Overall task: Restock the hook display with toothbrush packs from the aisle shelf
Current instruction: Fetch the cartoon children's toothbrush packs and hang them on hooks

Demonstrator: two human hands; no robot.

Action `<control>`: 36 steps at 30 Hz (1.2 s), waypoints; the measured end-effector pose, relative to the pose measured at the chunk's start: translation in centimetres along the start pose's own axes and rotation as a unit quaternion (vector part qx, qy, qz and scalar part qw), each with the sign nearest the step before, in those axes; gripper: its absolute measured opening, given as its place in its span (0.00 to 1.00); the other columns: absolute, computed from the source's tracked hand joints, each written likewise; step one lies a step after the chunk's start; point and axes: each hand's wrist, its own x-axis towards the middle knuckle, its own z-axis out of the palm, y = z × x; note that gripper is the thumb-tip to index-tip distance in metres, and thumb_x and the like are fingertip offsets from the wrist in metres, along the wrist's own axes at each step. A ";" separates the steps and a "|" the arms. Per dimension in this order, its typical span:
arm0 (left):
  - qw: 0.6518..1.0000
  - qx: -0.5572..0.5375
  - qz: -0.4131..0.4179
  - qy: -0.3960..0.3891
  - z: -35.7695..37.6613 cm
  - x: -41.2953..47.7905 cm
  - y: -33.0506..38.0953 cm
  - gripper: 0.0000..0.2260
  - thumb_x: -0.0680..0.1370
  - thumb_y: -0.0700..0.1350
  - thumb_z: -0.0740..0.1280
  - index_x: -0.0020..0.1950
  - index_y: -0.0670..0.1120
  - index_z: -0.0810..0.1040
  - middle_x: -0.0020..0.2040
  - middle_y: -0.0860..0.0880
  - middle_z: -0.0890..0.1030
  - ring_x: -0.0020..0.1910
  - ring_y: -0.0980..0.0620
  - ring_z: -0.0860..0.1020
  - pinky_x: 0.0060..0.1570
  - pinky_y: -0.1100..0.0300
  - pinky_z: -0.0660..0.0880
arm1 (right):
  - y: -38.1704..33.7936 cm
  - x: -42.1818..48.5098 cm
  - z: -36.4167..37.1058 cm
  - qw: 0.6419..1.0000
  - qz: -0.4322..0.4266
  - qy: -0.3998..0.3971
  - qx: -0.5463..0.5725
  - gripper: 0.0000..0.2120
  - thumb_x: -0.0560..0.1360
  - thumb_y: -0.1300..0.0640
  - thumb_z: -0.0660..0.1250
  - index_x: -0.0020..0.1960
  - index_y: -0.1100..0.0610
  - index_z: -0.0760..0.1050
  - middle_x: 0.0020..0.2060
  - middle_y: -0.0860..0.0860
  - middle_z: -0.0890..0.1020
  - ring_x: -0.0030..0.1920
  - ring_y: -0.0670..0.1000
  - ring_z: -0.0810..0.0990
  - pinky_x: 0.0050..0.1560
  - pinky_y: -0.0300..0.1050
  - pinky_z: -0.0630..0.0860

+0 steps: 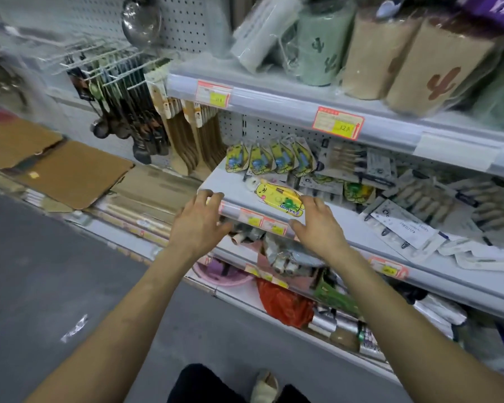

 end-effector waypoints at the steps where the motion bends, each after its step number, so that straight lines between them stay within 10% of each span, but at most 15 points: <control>1: 1.000 0.000 -0.004 0.005 -0.2 0.2 -0.4 0.30 0.78 0.58 0.70 0.77 0.48 0.69 0.72 0.45 0.71 0.69 0.38 0.71 0.62 0.40 0.75 | -0.1 0.5 0.0 1.000 0.002 -0.007 0.000 0.30 0.82 0.50 0.67 0.79 0.59 0.61 0.73 0.59 0.68 0.73 0.62 0.68 0.69 0.58 0.71; 21: 0.994 -0.011 0.072 -0.080 5.6 17.4 -8.6 0.26 0.82 0.55 0.66 0.78 0.47 0.69 0.74 0.43 0.71 0.73 0.40 0.68 0.66 0.40 0.73 | -0.8 15.0 5.2 0.989 0.098 -0.081 -0.071 0.44 0.72 0.56 0.74 0.82 0.56 0.56 0.70 0.64 0.71 0.69 0.66 0.72 0.66 0.56 0.74; 36: 0.988 -0.141 0.009 -0.054 8.2 23.7 -10.2 0.21 0.83 0.51 0.66 0.74 0.44 0.72 0.69 0.41 0.73 0.70 0.38 0.71 0.70 0.44 0.69 | -0.8 12.7 3.6 0.964 0.162 0.035 0.206 0.21 0.79 0.60 0.73 0.69 0.53 0.70 0.61 0.51 0.78 0.56 0.56 0.79 0.56 0.59 0.80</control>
